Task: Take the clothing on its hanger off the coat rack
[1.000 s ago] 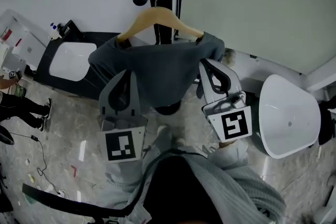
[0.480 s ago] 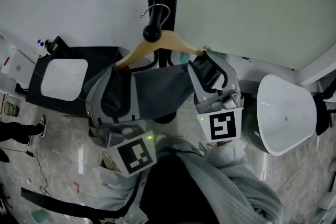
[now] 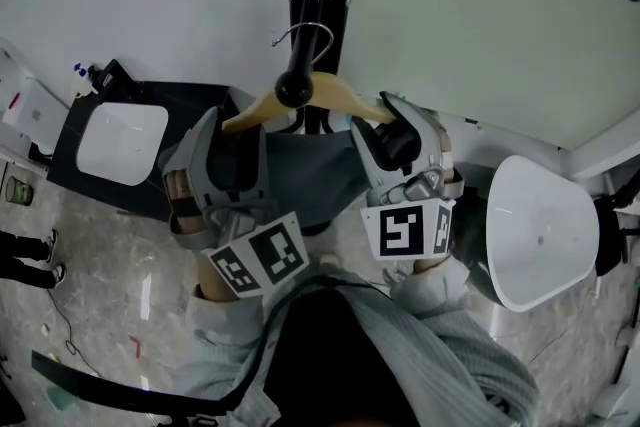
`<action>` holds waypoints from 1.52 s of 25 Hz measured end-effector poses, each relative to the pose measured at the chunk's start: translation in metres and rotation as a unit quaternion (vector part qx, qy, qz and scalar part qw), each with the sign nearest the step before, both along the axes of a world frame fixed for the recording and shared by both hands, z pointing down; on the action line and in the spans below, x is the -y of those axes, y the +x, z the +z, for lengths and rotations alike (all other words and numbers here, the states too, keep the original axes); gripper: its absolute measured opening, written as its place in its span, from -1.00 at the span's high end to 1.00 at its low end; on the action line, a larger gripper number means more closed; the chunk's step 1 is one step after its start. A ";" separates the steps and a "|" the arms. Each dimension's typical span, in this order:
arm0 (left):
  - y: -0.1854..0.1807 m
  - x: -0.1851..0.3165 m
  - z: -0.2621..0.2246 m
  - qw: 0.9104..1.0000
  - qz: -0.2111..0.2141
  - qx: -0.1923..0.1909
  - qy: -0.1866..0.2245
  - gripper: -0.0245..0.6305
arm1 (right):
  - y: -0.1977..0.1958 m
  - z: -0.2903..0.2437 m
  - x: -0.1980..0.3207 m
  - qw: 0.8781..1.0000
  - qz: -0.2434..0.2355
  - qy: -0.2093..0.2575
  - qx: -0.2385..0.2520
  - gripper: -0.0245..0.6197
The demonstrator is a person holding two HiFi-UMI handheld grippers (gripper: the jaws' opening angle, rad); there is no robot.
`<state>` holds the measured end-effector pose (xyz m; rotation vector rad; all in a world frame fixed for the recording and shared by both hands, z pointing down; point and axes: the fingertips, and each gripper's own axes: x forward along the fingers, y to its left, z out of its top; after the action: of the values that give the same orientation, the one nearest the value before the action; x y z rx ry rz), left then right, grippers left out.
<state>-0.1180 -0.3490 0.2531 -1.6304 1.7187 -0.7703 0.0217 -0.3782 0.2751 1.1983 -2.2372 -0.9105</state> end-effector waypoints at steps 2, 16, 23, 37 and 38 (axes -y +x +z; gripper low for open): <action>0.000 0.004 -0.001 1.000 -0.015 0.012 0.014 0.26 | -0.003 0.002 0.003 1.000 -0.003 0.006 -0.007 0.43; 0.001 0.010 0.000 0.998 -0.047 0.036 0.004 0.59 | -0.005 0.002 0.009 0.999 -0.010 0.039 -0.011 0.61; 0.012 0.004 -0.023 0.998 -0.028 0.036 0.042 0.59 | 0.005 -0.022 0.001 0.998 0.003 0.068 -0.013 0.62; 0.145 0.019 -0.044 0.991 0.120 0.035 0.056 0.59 | 0.141 -0.046 -0.020 0.985 0.145 0.093 -0.032 0.62; 0.161 0.020 -0.043 0.989 0.133 0.034 0.053 0.59 | 0.157 -0.045 -0.023 0.983 0.160 0.090 -0.034 0.62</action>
<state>0.0435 -0.3689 0.2103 -1.6951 1.4312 -0.5883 0.1782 -0.3555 0.2297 1.5288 -1.8681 -1.0190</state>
